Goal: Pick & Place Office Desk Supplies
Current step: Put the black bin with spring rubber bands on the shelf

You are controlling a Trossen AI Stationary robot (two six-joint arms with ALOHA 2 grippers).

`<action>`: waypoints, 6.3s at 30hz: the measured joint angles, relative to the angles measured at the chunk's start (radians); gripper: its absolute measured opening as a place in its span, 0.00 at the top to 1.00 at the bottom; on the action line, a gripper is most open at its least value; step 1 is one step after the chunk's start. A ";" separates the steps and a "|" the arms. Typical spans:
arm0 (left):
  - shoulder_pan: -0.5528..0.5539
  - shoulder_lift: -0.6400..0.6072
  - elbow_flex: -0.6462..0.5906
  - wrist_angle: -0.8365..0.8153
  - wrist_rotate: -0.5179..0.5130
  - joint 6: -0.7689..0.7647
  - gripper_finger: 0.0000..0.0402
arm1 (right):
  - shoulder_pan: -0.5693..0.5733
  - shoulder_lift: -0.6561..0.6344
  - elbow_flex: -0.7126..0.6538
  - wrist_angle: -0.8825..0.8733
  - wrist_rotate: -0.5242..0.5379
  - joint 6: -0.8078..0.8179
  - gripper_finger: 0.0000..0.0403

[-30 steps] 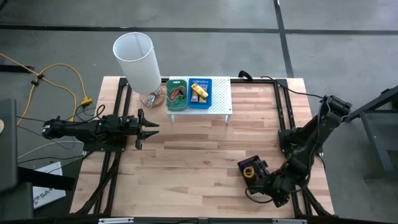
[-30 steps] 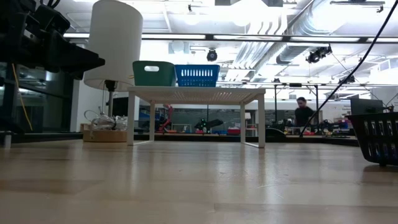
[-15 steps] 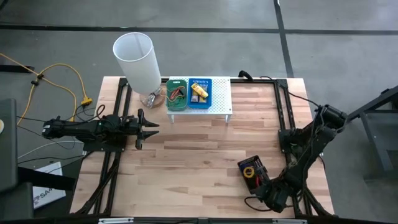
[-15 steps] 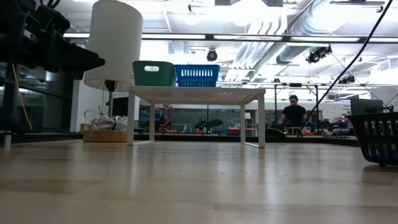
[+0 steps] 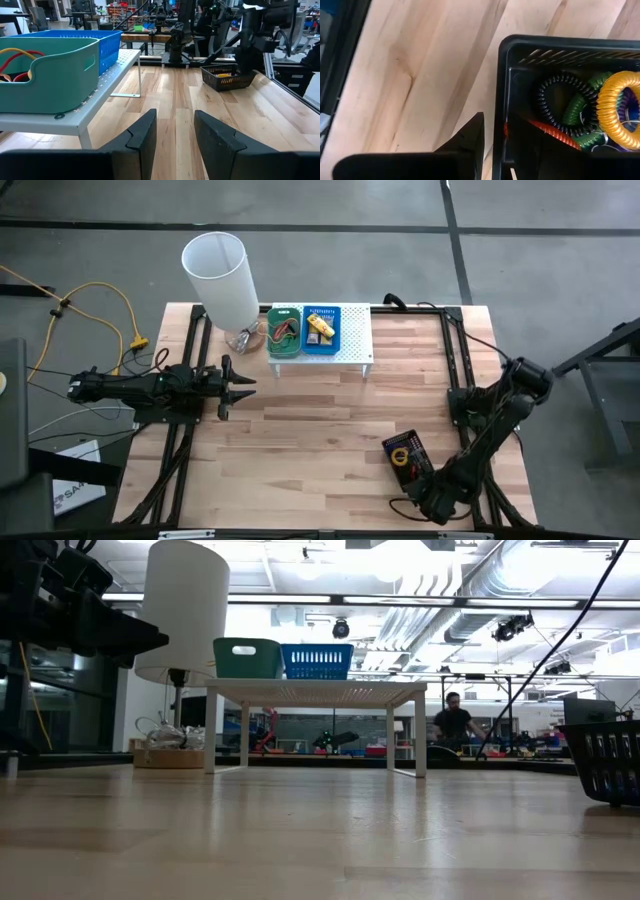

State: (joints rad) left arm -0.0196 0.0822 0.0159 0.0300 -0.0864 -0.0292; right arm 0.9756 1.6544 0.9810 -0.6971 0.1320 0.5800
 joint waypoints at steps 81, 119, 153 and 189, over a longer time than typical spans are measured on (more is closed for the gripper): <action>0.000 0.000 0.000 0.001 0.000 0.000 0.69 | -0.176 0.061 0.427 -0.432 0.067 -0.053 0.99; 0.000 0.000 0.000 0.000 0.000 0.000 0.69 | -0.764 0.031 0.649 -0.547 0.103 -0.307 0.99; 0.000 0.000 0.000 0.001 0.000 0.000 0.69 | -1.198 0.118 0.649 -0.449 0.046 -0.766 0.99; 0.000 0.000 0.000 0.001 0.000 0.000 0.69 | -1.225 0.140 0.649 -0.450 0.015 -0.787 0.96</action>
State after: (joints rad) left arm -0.0200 0.0822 0.0162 0.0307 -0.0864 -0.0292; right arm -0.2497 1.7947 1.6299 -1.1473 0.1466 -0.2070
